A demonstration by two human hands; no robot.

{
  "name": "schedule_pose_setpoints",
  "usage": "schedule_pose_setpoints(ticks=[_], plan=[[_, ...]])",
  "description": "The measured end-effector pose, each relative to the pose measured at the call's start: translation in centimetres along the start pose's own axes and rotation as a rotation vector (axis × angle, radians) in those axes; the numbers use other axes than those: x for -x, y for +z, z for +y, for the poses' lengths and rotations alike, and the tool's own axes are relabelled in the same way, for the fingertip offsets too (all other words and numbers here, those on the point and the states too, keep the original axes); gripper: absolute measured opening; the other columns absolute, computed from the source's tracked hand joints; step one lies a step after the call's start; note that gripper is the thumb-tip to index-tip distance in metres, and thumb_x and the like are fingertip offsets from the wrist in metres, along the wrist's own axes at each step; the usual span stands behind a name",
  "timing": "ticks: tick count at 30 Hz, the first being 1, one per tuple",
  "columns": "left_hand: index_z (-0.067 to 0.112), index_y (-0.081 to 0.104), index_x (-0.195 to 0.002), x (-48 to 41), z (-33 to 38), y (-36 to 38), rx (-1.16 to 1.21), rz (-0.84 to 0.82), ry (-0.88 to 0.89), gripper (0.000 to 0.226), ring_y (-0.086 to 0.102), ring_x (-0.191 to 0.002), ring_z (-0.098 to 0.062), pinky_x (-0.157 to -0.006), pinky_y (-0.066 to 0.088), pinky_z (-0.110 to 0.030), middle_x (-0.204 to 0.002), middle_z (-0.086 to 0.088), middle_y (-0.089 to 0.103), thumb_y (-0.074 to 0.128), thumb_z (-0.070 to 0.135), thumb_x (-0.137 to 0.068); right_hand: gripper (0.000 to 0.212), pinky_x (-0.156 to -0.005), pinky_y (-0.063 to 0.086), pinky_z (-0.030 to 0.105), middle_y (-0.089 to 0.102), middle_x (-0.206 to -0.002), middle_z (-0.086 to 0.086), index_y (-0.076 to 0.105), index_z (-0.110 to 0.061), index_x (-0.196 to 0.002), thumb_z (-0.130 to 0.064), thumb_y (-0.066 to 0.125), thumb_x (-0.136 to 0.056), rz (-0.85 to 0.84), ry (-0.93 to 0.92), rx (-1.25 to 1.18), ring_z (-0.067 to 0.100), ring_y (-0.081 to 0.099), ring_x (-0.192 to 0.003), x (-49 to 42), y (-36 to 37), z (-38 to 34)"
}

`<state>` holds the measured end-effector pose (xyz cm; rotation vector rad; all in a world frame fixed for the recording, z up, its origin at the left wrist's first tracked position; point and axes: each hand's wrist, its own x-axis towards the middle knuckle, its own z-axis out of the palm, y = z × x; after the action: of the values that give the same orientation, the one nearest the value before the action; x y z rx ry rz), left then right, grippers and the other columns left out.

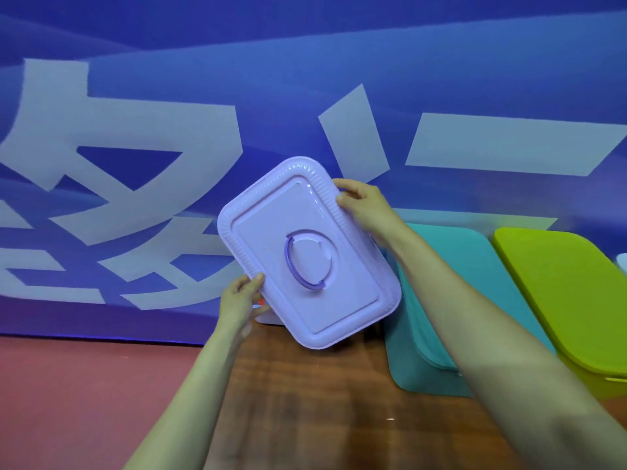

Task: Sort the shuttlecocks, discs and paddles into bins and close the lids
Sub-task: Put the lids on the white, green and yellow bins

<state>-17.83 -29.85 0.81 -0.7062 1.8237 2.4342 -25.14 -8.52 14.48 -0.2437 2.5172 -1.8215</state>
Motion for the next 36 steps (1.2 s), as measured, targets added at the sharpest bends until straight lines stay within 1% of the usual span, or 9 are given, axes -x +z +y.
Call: schedule_pose_setpoints(ticks=[5,9,13,19,22,25,29,32,36], plan=[[0.005,0.055,-0.1,-1.4,-1.1,-0.1,0.045,0.027,-0.07,0.016,0.064,-0.071,-0.017,-0.067,0.056,-0.036,-0.09,-0.007,0.065,0.063,0.013,-0.089,0.06,-0.097,0.041,0.036,0.049,-0.134,0.002,0.034,-0.024,-0.139,-0.033,0.06,-0.086,-0.109,0.163,0.438,0.025,0.047,-0.121,-3.0,0.9,4.2],[0.008,0.051,-0.093,-1.7,-2.2,0.2,0.078,0.114,-0.113,0.011,0.063,-0.071,-0.024,-0.062,0.056,-0.038,-0.088,-0.008,0.064,0.061,0.011,-0.089,0.041,-0.075,0.038,0.029,0.053,-0.121,0.005,0.045,-0.01,-0.121,-0.031,0.058,-0.088,-0.049,0.231,0.455,0.022,0.052,-0.104,-4.1,1.6,7.6],[0.006,0.047,-0.112,-1.7,-3.0,1.5,-0.001,0.118,-0.06,0.025,0.064,-0.064,-0.017,-0.055,0.056,-0.038,-0.088,-0.002,0.061,0.058,0.004,-0.09,0.036,-0.08,0.04,0.031,0.056,-0.117,0.005,0.048,-0.014,-0.123,-0.031,0.052,-0.092,-0.096,0.216,0.489,0.021,0.05,-0.097,-6.0,2.2,8.7],[-0.011,0.05,-0.111,-1.6,-4.9,1.5,-0.035,0.12,-0.122,0.032,0.065,-0.076,-0.025,-0.057,0.058,-0.036,-0.091,-0.018,0.061,0.063,0.004,-0.086,0.046,-0.094,0.041,0.038,0.041,-0.136,0.012,0.04,-0.023,-0.138,-0.036,0.046,-0.093,-0.235,0.181,0.63,0.032,0.046,-0.121,-9.2,3.6,9.9],[-0.002,0.05,-0.103,-1.8,-5.0,1.7,-0.064,0.14,-0.138,0.028,0.064,-0.077,-0.023,-0.052,0.054,-0.025,-0.089,-0.014,0.058,0.067,0.009,-0.084,0.048,-0.089,0.039,0.032,0.042,-0.138,0.01,0.038,-0.011,-0.136,-0.029,0.051,-0.093,-0.234,0.189,0.584,0.026,0.047,-0.116,-10.4,4.0,10.3],[-0.003,0.044,-0.116,-1.5,-5.7,2.1,-0.229,0.217,-0.039,0.05,0.059,-0.092,-0.023,-0.073,0.053,-0.031,-0.094,-0.005,0.052,0.074,0.013,-0.079,0.039,-0.083,0.039,0.031,0.052,-0.129,0.009,0.048,-0.008,-0.126,-0.028,0.053,-0.093,-0.26,0.134,0.611,0.025,0.049,-0.109,-11.1,4.5,10.7],[0.0,0.018,-0.143,-1.7,-6.2,1.6,-0.626,0.415,0.137,0.116,0.023,-0.129,-0.027,-0.108,0.022,-0.038,-0.14,-0.017,0.027,0.09,0.028,-0.056,0.043,-0.097,0.039,0.039,0.051,-0.131,0.01,0.047,-0.015,-0.133,-0.029,0.052,-0.093,-0.281,0.08,0.664,0.03,0.047,-0.12,-11.8,5.3,11.9],[0.005,0.031,-0.138,-3.5,-5.5,0.2,-0.675,0.385,0.201,0.098,0.021,-0.134,-0.027,-0.11,0.02,-0.04,-0.144,-0.015,0.027,0.085,0.037,-0.064,0.03,-0.092,0.043,0.042,0.058,-0.118,0.011,0.056,-0.014,-0.119,-0.028,0.052,-0.092,-0.308,0.071,0.743,0.032,0.051,-0.111,-12.4,5.3,12.7],[0.013,0.051,-0.124,-5.4,-4.5,-1.1,-0.615,0.253,0.169,0.062,0.049,-0.118,-0.026,-0.1,0.04,-0.045,-0.123,-0.001,0.055,0.07,0.041,-0.073,0.02,-0.087,0.039,0.036,0.059,-0.112,0.009,0.059,-0.014,-0.107,-0.025,0.05,-0.093,-0.299,0.113,0.79,0.033,0.052,-0.112,-12.2,6.1,13.7]])
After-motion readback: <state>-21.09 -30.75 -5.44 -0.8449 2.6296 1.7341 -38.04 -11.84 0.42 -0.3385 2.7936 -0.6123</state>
